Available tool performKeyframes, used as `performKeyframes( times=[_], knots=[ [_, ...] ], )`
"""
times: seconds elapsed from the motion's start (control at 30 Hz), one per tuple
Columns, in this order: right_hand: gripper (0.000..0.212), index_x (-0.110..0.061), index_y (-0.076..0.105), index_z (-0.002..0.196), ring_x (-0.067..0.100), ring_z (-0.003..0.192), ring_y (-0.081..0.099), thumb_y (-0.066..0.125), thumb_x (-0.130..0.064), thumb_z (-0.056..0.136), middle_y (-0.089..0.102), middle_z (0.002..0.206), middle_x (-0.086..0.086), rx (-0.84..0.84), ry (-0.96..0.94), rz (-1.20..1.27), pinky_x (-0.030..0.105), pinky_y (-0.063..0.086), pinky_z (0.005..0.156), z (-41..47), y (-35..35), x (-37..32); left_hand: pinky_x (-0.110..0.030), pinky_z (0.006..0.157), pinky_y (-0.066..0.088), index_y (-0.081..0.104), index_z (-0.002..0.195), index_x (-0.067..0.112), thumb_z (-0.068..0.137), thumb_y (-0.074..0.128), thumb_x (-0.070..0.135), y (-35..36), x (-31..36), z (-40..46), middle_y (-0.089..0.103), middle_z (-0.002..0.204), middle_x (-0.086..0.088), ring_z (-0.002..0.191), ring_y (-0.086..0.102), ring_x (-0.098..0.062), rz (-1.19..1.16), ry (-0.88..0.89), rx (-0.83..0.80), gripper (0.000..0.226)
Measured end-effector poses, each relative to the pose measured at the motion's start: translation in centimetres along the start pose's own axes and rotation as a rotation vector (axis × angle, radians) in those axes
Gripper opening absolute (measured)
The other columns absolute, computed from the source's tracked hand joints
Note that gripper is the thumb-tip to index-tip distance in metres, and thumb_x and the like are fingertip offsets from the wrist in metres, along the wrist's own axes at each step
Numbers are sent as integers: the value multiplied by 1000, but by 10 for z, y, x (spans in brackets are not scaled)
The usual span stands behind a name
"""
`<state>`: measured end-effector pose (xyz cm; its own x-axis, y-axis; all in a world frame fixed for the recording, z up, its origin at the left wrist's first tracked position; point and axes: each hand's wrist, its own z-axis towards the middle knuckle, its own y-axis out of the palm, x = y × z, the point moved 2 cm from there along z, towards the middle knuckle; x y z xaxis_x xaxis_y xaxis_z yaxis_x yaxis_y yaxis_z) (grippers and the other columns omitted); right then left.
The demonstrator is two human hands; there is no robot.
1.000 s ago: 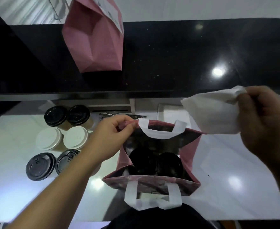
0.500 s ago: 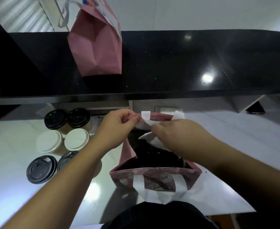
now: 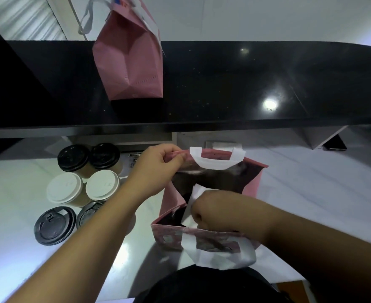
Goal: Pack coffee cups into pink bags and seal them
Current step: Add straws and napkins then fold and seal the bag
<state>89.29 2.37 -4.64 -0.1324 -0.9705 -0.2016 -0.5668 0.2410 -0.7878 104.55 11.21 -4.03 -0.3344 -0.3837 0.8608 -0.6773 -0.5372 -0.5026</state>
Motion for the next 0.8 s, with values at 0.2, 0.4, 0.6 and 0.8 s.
performKeyframes(
  times=[0.2, 0.4, 0.6, 0.8],
  knots=[
    [36, -31, 65, 130, 16, 104, 63, 51, -15, 102, 68, 124, -5, 108, 56, 164, 27, 52, 94, -26, -17, 8, -54, 77, 61, 76, 92, 40, 91, 62, 57, -4, 0, -4, 74, 86, 13, 86, 69, -13, -6, 18, -49, 22],
    [28, -42, 63, 125, -6, 103, 54, 48, -40, 102, 62, 120, -29, 392, 125, 283, 9, 42, 82, -100, -26, 30, -43, 73, 62, 77, 92, 44, 78, 64, 63, -12, 2, -12, 76, 87, 15, 83, 71, -7, -50, 9, -72, 27],
    [44, -44, 65, 114, -6, 106, 57, 53, -75, 85, 62, 108, -31, 604, 198, 437, 16, 46, 84, -154, 21, 49, -3, 77, 47, 67, 113, 51, 82, 83, 33, -18, 6, -35, 71, 113, 27, 106, 65, 8, -42, 65, -108, 40],
    [55, -58, 46, 127, -14, 117, 50, 74, -54, 81, 52, 124, -39, 582, 218, 673, 9, 42, 95, -140, 60, 50, -33, 84, 52, 56, 111, 42, 65, 79, 52, -28, -6, -73, 60, 115, 13, 105, 61, -10, -73, -44, 80, 52]
  ],
)
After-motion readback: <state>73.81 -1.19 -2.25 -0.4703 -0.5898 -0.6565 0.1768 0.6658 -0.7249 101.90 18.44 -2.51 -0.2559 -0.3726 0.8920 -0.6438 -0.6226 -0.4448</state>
